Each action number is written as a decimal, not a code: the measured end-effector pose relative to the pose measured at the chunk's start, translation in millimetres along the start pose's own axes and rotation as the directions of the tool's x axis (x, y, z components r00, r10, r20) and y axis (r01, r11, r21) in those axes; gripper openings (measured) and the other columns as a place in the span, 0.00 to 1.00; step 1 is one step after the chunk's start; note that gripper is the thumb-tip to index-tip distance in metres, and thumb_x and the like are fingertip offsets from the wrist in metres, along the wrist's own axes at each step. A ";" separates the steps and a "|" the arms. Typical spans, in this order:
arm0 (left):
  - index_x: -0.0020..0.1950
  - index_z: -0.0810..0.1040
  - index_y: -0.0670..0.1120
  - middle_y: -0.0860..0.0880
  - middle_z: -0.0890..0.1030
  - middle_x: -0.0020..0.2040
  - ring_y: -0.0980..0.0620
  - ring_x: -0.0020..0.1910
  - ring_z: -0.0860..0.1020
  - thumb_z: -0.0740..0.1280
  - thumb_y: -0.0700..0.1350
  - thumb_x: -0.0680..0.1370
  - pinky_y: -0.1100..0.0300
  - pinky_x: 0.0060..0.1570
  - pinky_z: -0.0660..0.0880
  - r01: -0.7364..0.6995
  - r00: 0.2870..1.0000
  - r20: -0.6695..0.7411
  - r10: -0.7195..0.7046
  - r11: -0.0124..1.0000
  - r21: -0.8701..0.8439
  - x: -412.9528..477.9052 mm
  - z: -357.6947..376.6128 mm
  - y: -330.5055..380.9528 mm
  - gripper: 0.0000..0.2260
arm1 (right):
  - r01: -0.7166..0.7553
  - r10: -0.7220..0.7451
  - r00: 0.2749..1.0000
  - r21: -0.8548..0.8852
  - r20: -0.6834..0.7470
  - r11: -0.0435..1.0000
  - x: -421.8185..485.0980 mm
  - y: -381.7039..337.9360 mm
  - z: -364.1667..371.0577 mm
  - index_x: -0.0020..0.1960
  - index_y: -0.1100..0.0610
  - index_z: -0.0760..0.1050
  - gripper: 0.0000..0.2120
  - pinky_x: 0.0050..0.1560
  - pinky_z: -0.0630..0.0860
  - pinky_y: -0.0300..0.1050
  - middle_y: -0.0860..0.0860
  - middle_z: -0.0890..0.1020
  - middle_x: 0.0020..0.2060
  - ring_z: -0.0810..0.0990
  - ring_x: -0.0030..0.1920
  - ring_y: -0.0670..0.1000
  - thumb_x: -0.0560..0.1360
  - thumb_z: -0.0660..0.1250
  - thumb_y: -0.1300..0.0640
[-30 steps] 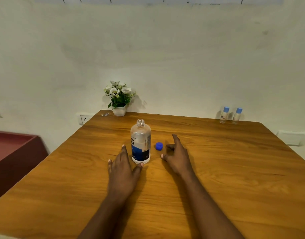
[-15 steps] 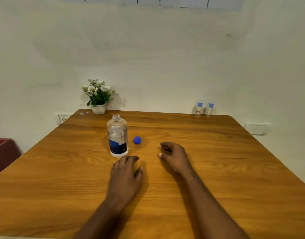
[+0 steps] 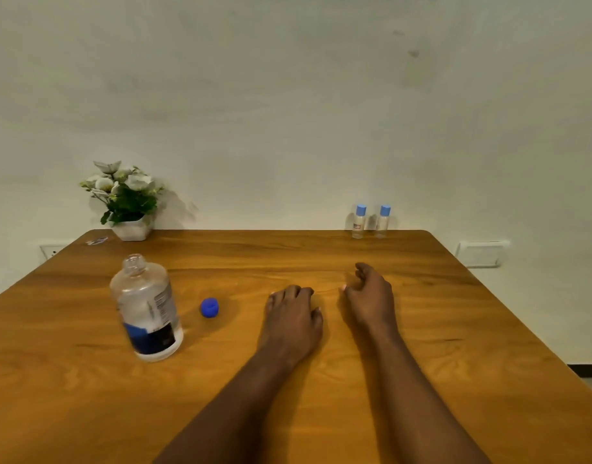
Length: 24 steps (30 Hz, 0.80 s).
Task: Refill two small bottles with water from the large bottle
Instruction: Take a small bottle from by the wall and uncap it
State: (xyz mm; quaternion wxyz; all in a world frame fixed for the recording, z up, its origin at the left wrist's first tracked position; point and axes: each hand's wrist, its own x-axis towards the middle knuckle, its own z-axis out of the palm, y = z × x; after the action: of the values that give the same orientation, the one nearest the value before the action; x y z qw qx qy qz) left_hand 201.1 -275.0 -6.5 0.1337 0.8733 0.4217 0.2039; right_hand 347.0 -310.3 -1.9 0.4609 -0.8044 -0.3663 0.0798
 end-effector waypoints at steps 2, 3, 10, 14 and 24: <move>0.69 0.67 0.49 0.48 0.71 0.67 0.47 0.67 0.67 0.57 0.54 0.79 0.49 0.71 0.57 0.001 1.000 -0.007 -0.001 0.999 0.035 24.5 8.6 -1.6 0.20 | -0.017 0.017 0.999 0.002 -0.037 1.000 22.8 2.0 2.6 0.73 0.55 0.65 0.27 0.64 0.71 0.48 0.54 0.75 0.68 0.73 0.67 0.54 0.76 0.68 0.59; 0.69 0.67 0.49 0.47 0.71 0.66 0.46 0.67 0.67 0.57 0.54 0.79 0.48 0.71 0.58 0.004 1.000 -0.012 -0.003 0.999 0.053 38.2 13.8 -2.6 0.20 | -0.025 0.025 0.998 0.010 -0.055 1.000 35.7 3.7 5.0 0.73 0.55 0.65 0.27 0.64 0.72 0.48 0.54 0.75 0.67 0.74 0.67 0.54 0.76 0.68 0.59; 0.69 0.68 0.47 0.45 0.72 0.67 0.45 0.67 0.67 0.56 0.55 0.79 0.46 0.72 0.57 -0.013 1.000 -0.026 0.015 0.996 0.086 129.4 52.8 5.0 0.21 | -0.069 0.076 0.980 0.046 -0.184 0.997 130.4 23.9 26.4 0.70 0.55 0.69 0.25 0.59 0.73 0.50 0.53 0.78 0.64 0.76 0.64 0.56 0.75 0.69 0.58; 0.70 0.66 0.46 0.43 0.70 0.68 0.44 0.69 0.65 0.56 0.55 0.79 0.45 0.73 0.53 -0.006 1.000 -0.029 0.009 0.995 0.102 164.8 55.9 10.3 0.22 | -0.040 0.039 0.980 0.001 -0.197 0.999 160.2 22.6 33.5 0.66 0.57 0.72 0.22 0.56 0.74 0.50 0.55 0.80 0.61 0.78 0.61 0.58 0.74 0.71 0.57; 0.70 0.65 0.44 0.42 0.70 0.68 0.42 0.70 0.65 0.56 0.54 0.79 0.43 0.73 0.52 0.015 0.999 -0.039 -0.010 0.993 0.115 213.0 68.7 9.5 0.22 | -0.093 0.044 0.963 -0.174 -0.265 0.980 203.2 26.8 52.6 0.61 0.54 0.74 0.19 0.53 0.75 0.52 0.54 0.82 0.56 0.80 0.56 0.58 0.73 0.72 0.50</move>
State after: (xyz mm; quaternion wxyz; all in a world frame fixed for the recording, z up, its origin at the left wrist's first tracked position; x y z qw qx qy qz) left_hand 359.3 -116.4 -11.3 0.0762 0.8729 0.4407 0.1951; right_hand 482.4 -147.9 -10.3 0.4250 -0.8595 -0.2804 -0.0445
